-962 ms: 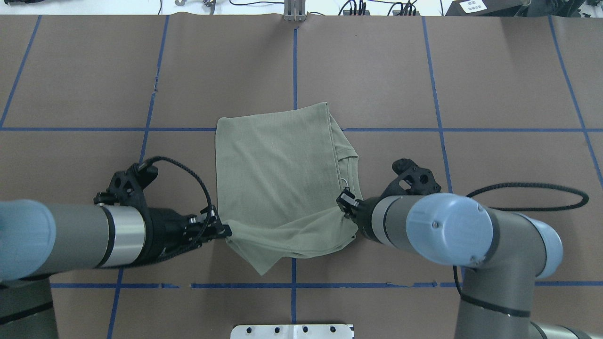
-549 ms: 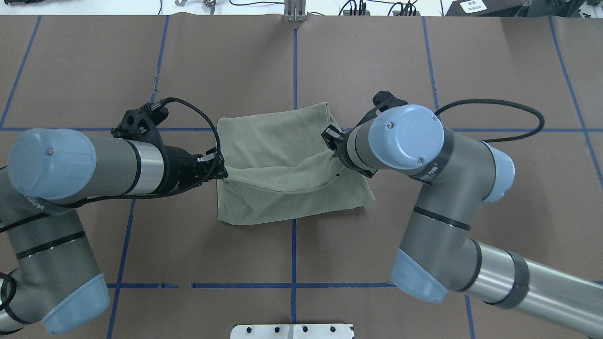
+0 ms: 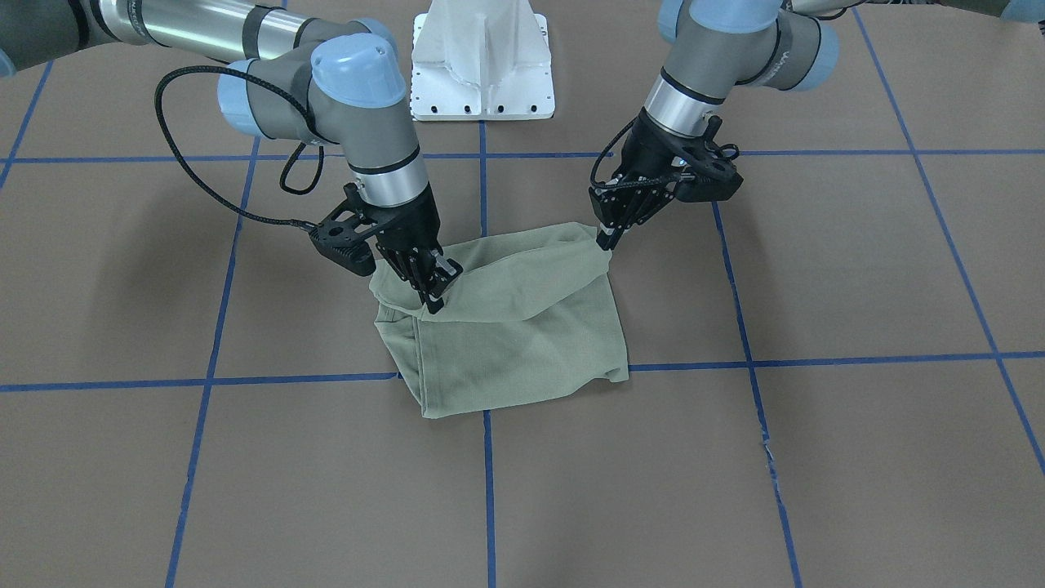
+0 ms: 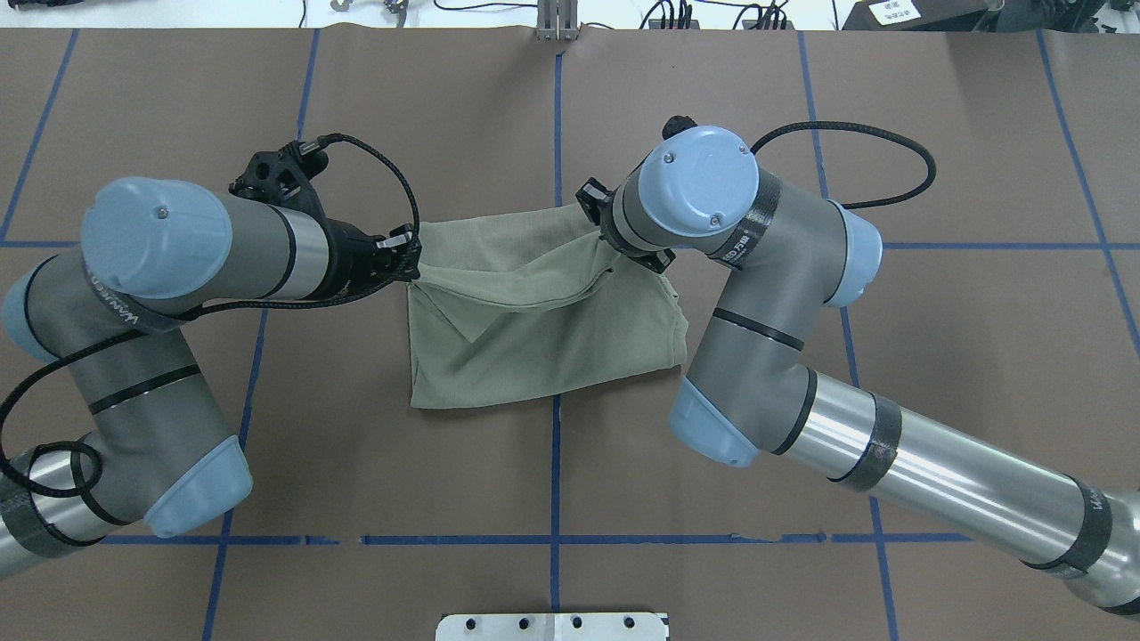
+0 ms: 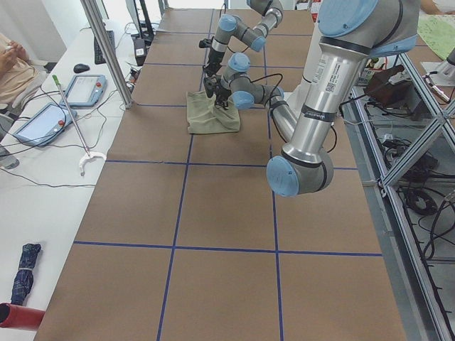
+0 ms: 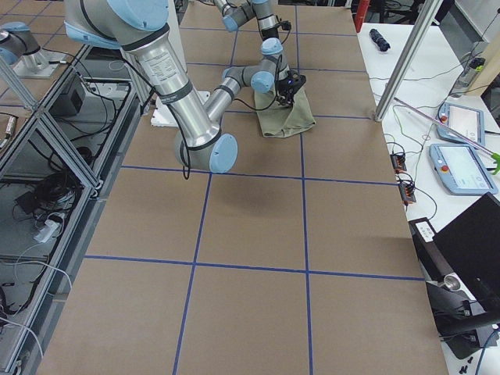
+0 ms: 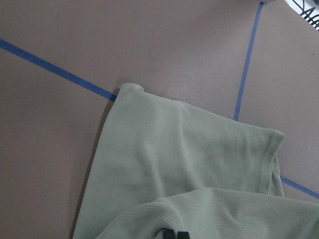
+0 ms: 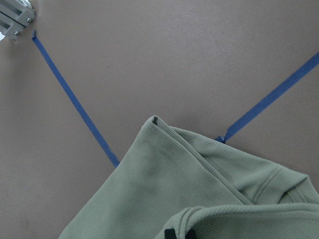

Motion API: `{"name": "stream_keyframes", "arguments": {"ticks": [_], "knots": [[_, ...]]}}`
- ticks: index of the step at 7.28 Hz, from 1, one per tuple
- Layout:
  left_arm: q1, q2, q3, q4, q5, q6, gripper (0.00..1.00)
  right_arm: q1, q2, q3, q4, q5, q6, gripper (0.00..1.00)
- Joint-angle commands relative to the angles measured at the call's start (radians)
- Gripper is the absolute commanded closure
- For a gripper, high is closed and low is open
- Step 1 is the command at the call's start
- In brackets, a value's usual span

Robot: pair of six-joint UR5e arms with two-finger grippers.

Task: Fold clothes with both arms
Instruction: 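Lift the near edge with both grippers and fold it toward the far edge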

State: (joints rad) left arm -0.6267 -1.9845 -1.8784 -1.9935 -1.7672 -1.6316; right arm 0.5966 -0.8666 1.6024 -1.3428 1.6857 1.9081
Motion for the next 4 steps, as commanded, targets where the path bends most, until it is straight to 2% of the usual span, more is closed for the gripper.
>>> {"name": "stream_keyframes", "arguments": {"ticks": [1,2,3,4], "knots": [[-0.016,-0.011,0.085,-0.086,0.002,0.016,1.00,0.005,0.020,-0.067,0.034,0.005,-0.009,1.00],[-0.021,-0.011,0.112,-0.115,0.003,0.018,1.00,0.005,0.020,-0.079,0.036,0.005,-0.012,1.00],[-0.037,-0.023,0.164,-0.154,0.006,0.019,1.00,0.005,0.024,-0.111,0.039,0.009,-0.026,0.63],[-0.082,-0.096,0.332,-0.229,0.008,0.073,0.62,0.038,0.049,-0.212,0.132,0.018,-0.102,0.01]]}}
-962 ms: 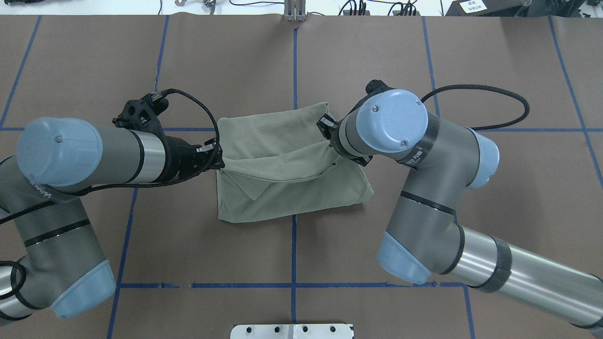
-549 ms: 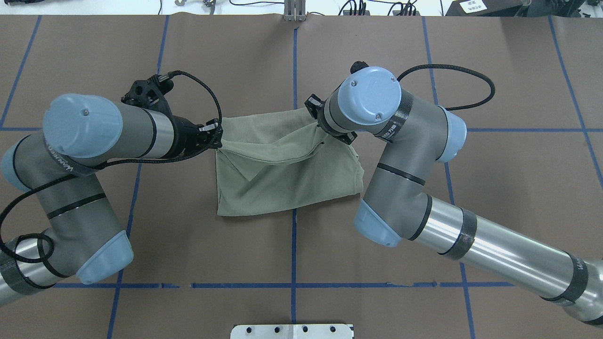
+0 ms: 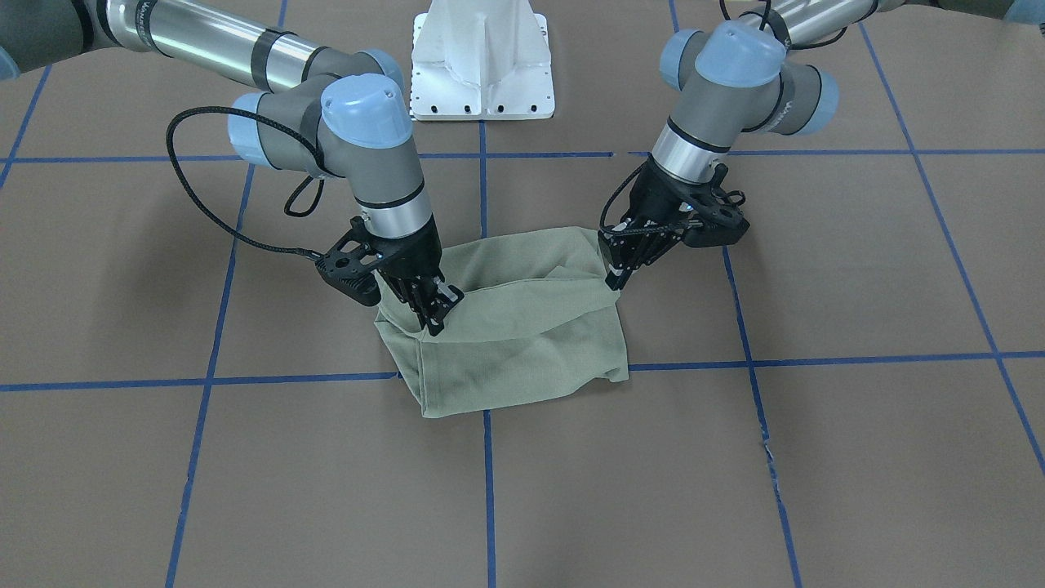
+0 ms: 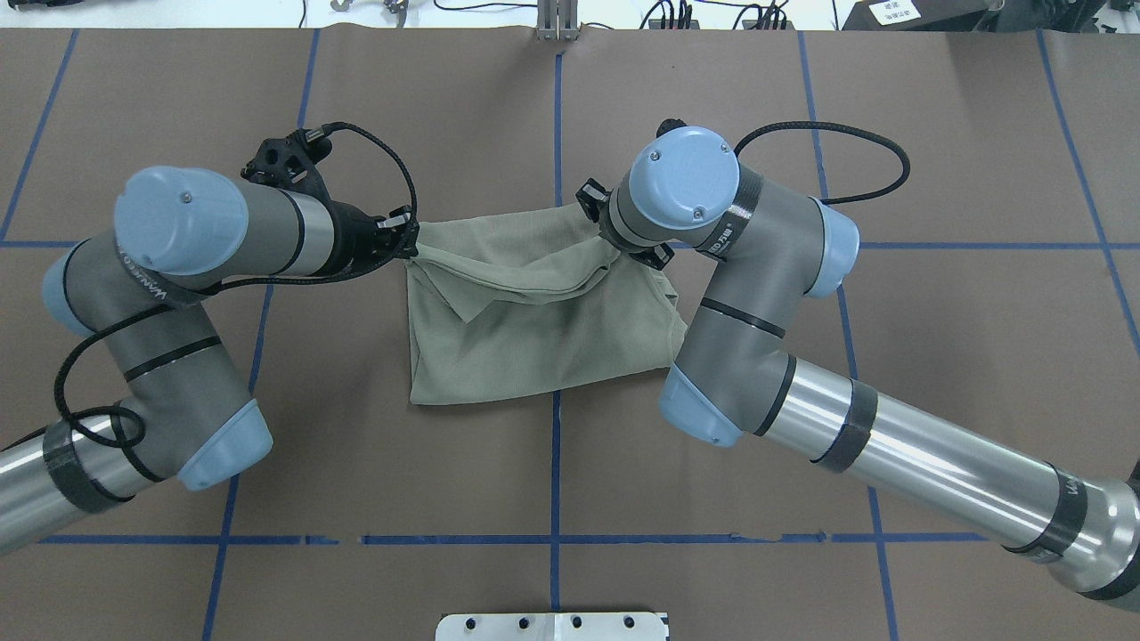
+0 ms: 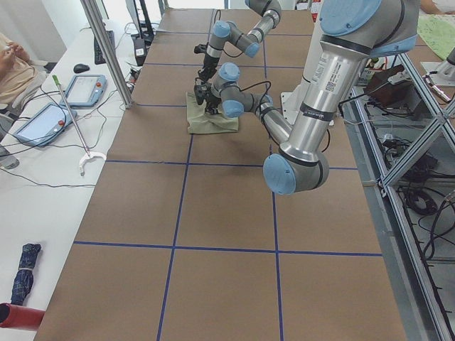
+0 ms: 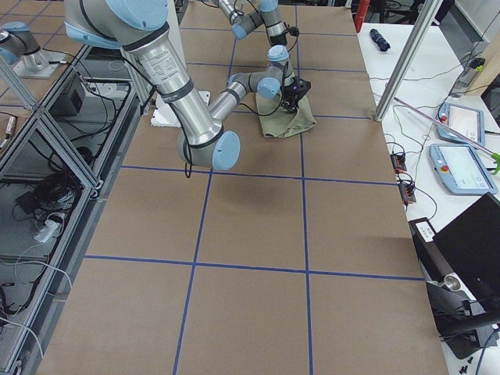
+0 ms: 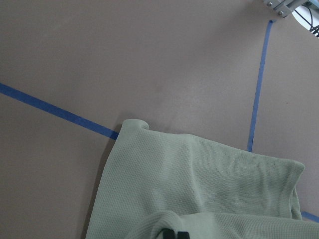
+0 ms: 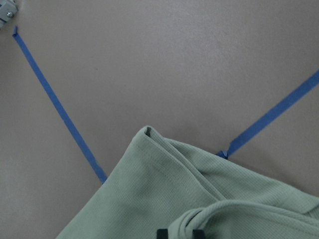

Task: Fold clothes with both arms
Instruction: 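Lift the near edge with both grippers and fold it toward the far edge, then release the shirt and raise both grippers away from the far edge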

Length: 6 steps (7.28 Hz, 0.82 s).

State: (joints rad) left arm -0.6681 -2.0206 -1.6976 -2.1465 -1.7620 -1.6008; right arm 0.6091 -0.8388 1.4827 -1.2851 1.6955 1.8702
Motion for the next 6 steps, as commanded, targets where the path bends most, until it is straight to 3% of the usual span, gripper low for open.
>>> {"name": "stream_keyframes", "arguments": {"ticks": [1,2,3,6], "knots": [[-0.095,-0.105,0.327,-0.204,0.001,0.126,0.50,0.110,0.053,-0.272,0.231,0.132,-0.179,0.00],[-0.120,-0.106,0.370,-0.258,0.002,0.171,0.49,0.185,0.082,-0.380,0.309,0.259,-0.272,0.00],[-0.125,-0.107,0.371,-0.263,0.002,0.173,0.49,0.214,0.095,-0.381,0.309,0.295,-0.279,0.00],[-0.140,-0.109,0.348,-0.262,-0.011,0.174,0.49,0.180,0.089,-0.317,0.303,0.288,-0.263,0.00]]}}
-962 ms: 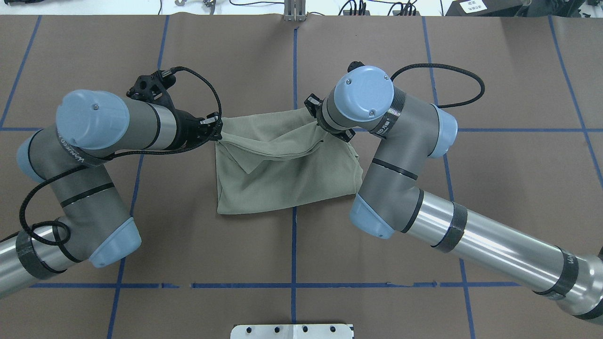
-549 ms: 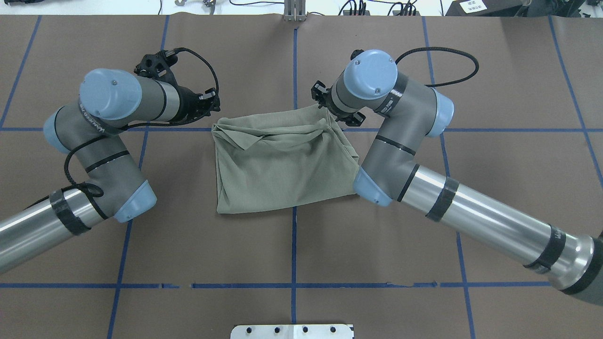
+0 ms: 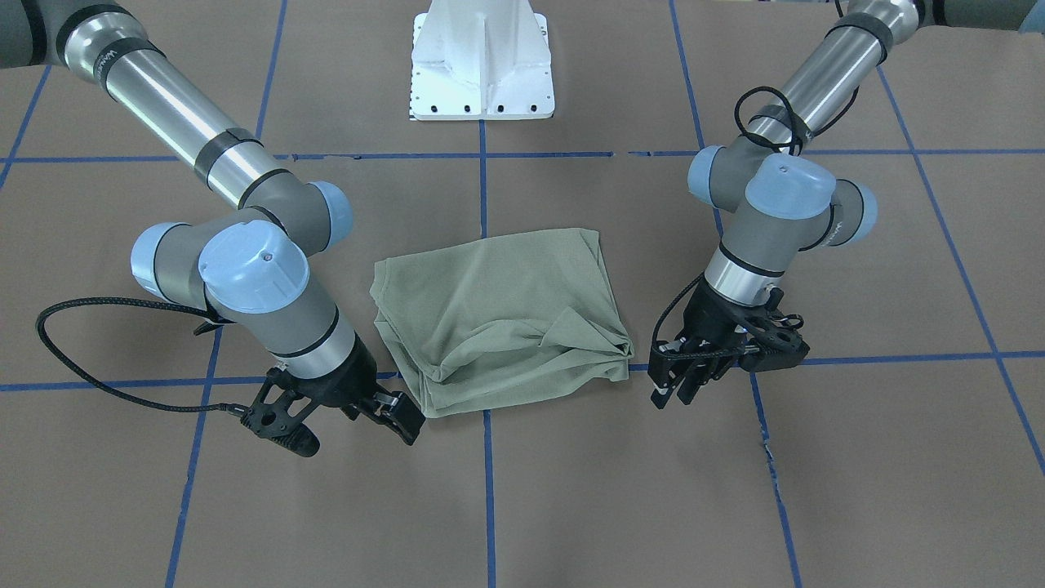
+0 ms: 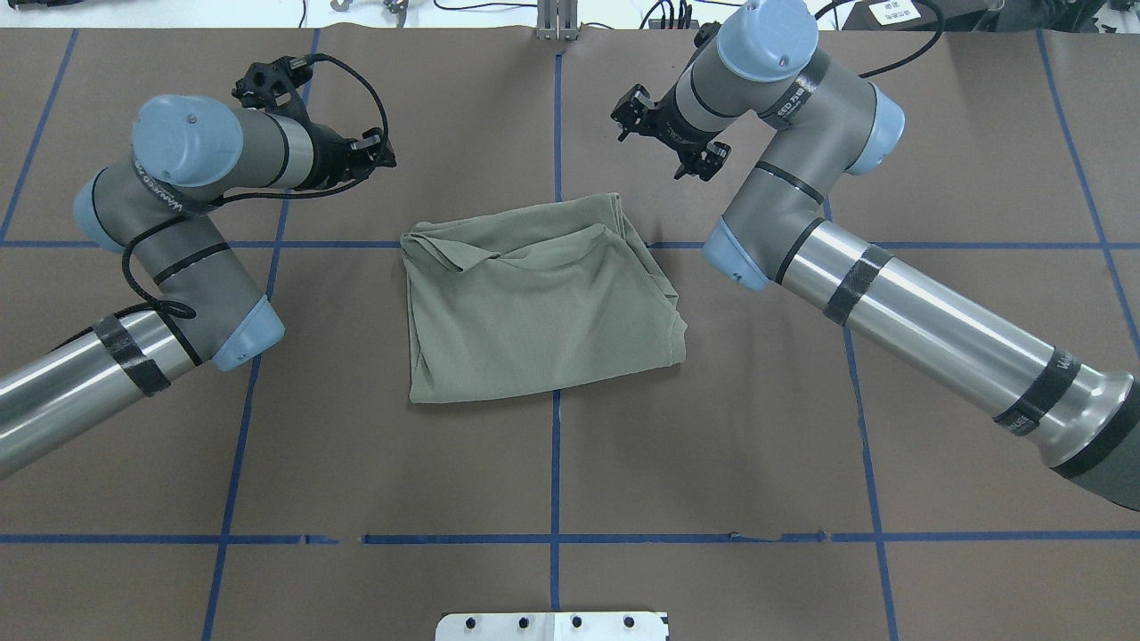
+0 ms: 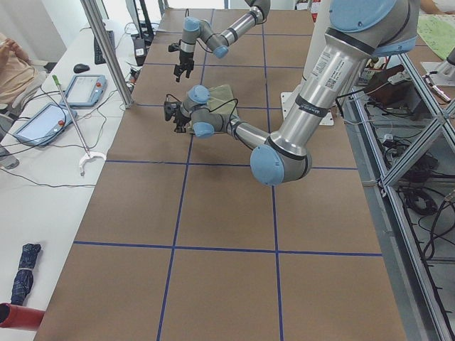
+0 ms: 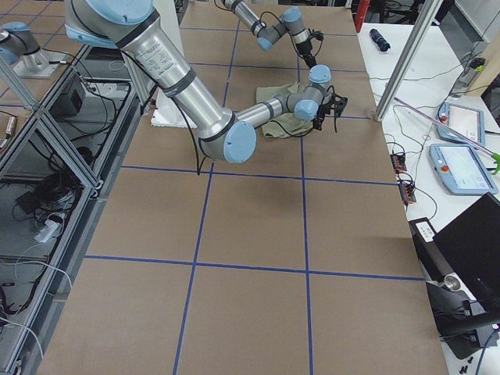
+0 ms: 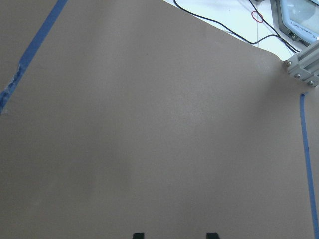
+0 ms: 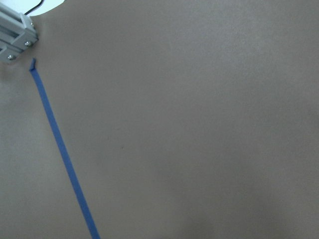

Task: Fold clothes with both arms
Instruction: 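Release the shirt and raise both grippers away from the far edge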

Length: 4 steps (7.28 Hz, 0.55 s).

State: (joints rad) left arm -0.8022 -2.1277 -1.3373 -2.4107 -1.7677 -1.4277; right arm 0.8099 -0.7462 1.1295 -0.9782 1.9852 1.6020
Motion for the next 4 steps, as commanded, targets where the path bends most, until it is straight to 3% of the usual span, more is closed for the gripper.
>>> {"name": "stream_keyframes", "arguments": {"ticks": [1,2,3,4], "knots": [[-0.029,0.000,-0.029,0.005,-0.069,0.001,0.49,-0.046,-0.011,0.074,-0.011,-0.015,0.038,0.00],[-0.069,0.005,-0.048,0.002,-0.146,0.001,0.49,-0.078,-0.027,0.123,-0.039,-0.041,0.080,0.52],[-0.083,0.006,-0.049,0.001,-0.165,0.001,0.49,-0.112,-0.047,0.184,-0.062,-0.049,0.078,1.00],[-0.092,0.005,-0.049,-0.001,-0.167,0.001,0.49,-0.151,-0.054,0.206,-0.063,-0.080,0.081,1.00]]}}
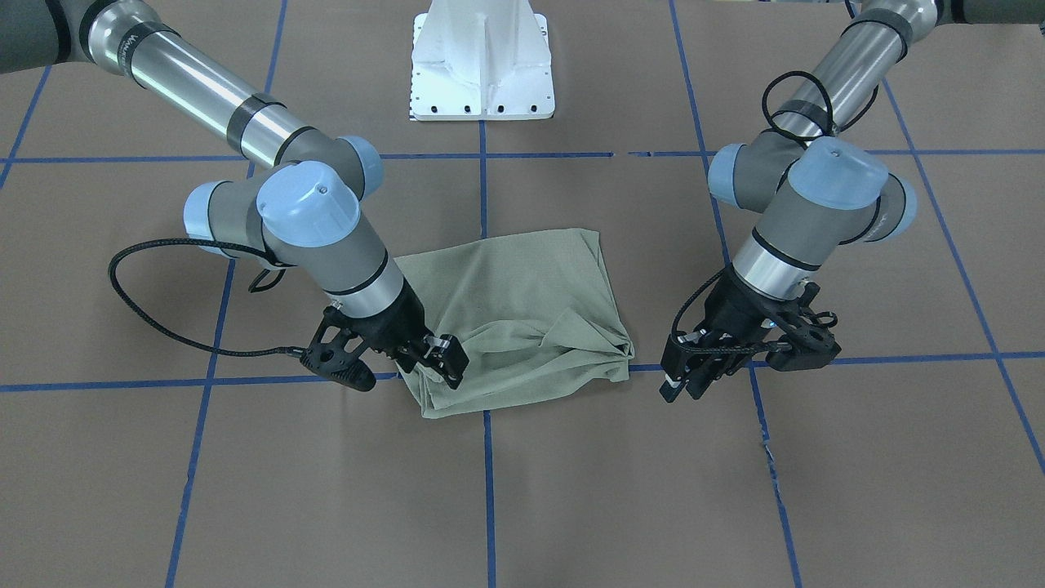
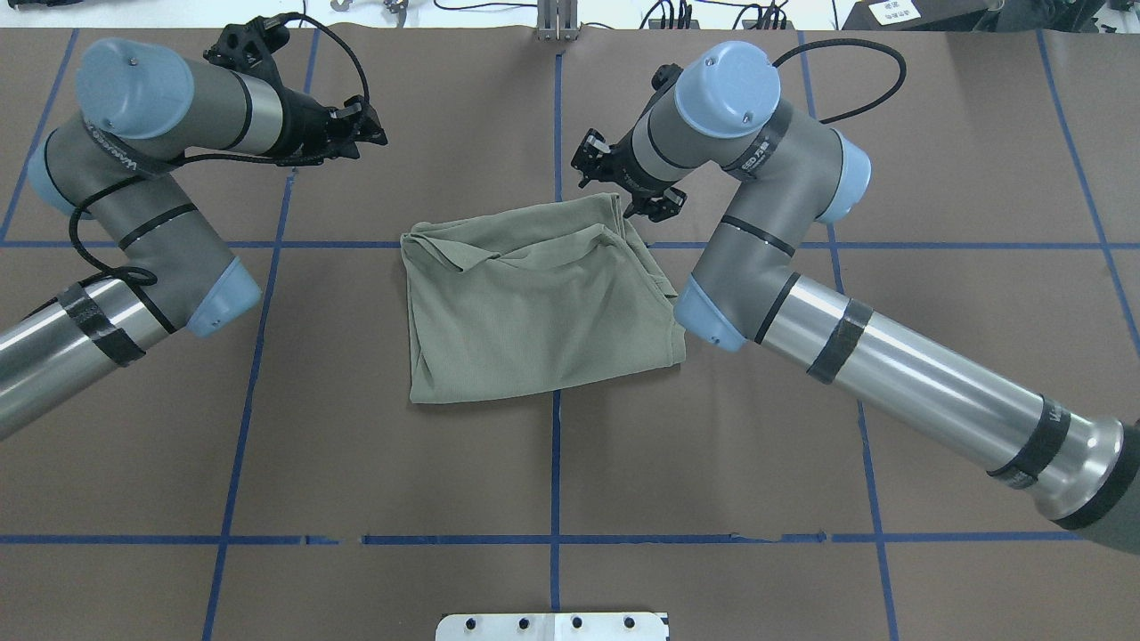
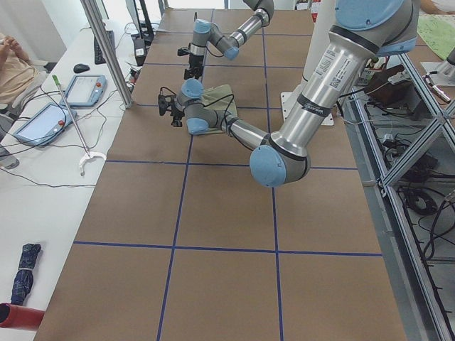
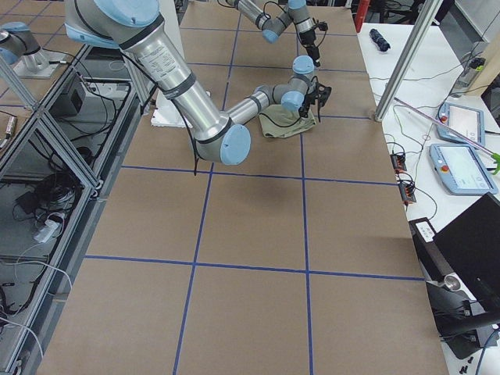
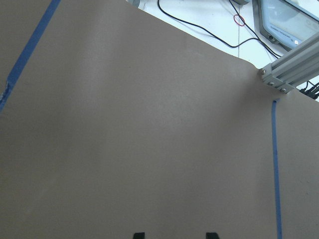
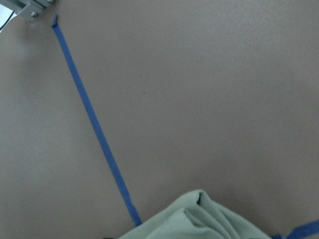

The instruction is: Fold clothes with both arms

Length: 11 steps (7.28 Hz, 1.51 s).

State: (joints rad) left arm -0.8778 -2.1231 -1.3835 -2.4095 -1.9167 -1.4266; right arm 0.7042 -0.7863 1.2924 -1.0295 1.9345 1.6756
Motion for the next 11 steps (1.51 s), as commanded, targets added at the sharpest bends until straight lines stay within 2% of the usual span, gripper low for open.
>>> {"name": "stream_keyframes", "arguments": {"ticks": [1,3,6,7,8,10,11], "knots": [[-0.027,0.000,-0.005,-0.002,-0.037,0.000,0.49,-0.110,-0.014,0.042,-0.014,-0.107,0.004,1.00],[-0.038,0.000,-0.009,-0.002,-0.048,0.000,0.49,-0.173,0.001,0.041,-0.037,-0.138,0.003,1.00],[-0.038,0.002,-0.023,0.009,-0.048,0.000,0.49,-0.119,0.005,-0.025,-0.037,-0.183,-0.094,1.00],[-0.040,0.002,-0.026,0.009,-0.053,0.000,0.49,-0.065,0.056,-0.113,-0.035,-0.166,-0.138,1.00],[-0.040,0.002,-0.034,0.009,-0.053,-0.002,0.49,-0.010,0.082,-0.183,-0.031,-0.113,-0.157,1.00],[-0.038,0.005,-0.043,0.009,-0.050,-0.006,0.49,0.101,0.082,-0.214,-0.030,0.016,-0.183,1.00],[-0.029,-0.003,-0.046,0.013,-0.050,-0.029,0.49,0.130,0.081,-0.214,-0.032,0.038,-0.219,1.00]]}}
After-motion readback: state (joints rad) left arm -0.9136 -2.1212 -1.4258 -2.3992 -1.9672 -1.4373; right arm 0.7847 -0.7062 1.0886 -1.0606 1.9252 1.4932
